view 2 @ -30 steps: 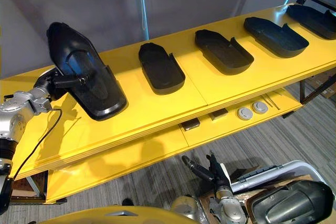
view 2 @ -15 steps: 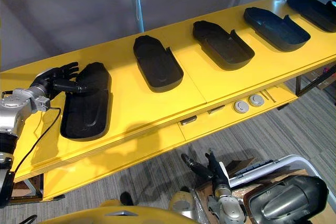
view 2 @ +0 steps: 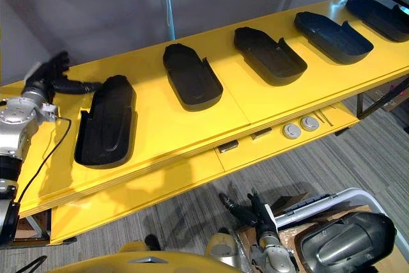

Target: Walk over and take three plastic housings, then place them on the shelf

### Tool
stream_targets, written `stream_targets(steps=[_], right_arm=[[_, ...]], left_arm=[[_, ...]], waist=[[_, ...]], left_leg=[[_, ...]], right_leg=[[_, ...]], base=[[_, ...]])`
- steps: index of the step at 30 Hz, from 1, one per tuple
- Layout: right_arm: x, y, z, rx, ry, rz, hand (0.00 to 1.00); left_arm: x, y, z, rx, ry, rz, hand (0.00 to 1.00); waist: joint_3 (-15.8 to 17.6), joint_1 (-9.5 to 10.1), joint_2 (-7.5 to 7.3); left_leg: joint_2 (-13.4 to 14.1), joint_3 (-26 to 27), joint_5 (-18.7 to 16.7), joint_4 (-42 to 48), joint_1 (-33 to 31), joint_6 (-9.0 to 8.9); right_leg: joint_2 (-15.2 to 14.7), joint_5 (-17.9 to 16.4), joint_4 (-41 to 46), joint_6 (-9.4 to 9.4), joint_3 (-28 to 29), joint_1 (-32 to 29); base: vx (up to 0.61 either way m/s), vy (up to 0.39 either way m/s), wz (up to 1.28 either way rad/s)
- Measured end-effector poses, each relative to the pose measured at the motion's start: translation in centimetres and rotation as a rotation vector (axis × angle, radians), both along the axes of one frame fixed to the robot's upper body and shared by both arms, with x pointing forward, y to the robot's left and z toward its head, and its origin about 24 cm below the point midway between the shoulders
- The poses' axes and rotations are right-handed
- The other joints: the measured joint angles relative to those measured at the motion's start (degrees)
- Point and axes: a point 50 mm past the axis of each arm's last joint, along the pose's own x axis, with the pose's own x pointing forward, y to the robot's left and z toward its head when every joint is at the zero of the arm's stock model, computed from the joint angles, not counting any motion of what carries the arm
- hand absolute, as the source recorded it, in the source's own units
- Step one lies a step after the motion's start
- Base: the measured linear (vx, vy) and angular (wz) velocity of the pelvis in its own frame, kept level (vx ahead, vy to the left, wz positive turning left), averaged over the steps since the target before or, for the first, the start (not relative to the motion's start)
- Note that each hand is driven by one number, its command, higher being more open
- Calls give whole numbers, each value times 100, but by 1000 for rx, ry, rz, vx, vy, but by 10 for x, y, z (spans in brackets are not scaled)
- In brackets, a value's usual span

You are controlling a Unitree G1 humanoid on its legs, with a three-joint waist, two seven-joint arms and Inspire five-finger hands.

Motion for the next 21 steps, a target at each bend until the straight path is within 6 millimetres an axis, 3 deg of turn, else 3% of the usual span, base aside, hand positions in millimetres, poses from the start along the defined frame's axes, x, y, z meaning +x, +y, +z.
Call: stream_targets(steps=[5,8,14,21], right_arm=[[-9,12,-10,48,40,-30,100],[-12,20,-15,73,64,-44,100],[-22,24,-23,86,118,-63,100],[-32,28,-32,101,179,-130,100]], left_arm=[[-7,-28,44,-92,-374,-41,100],[-20,-38,58,-116,-537,-72,100],[-35,-41,56,-205,-660,-40,100],[-84,-48,47,-202,-733,-104,100]], waist=[[-11,28,-86],[-34,43,-120],[-267,136,-160],[-556,286,-270]], left_leg=[[-5,-77,0,-52,154,0],[-14,-88,11,-163,299,-18],[-103,-133,133,-462,405,-25],[-201,-302,207,-656,511,-21]], right_leg=[[13,6,-158,9,-121,275],[42,41,-309,28,-161,467],[40,147,-588,25,-280,633],[-8,186,-722,34,-545,850]], base=[[15,0,7],[3,0,2],[19,2,6],[21,7,14]])
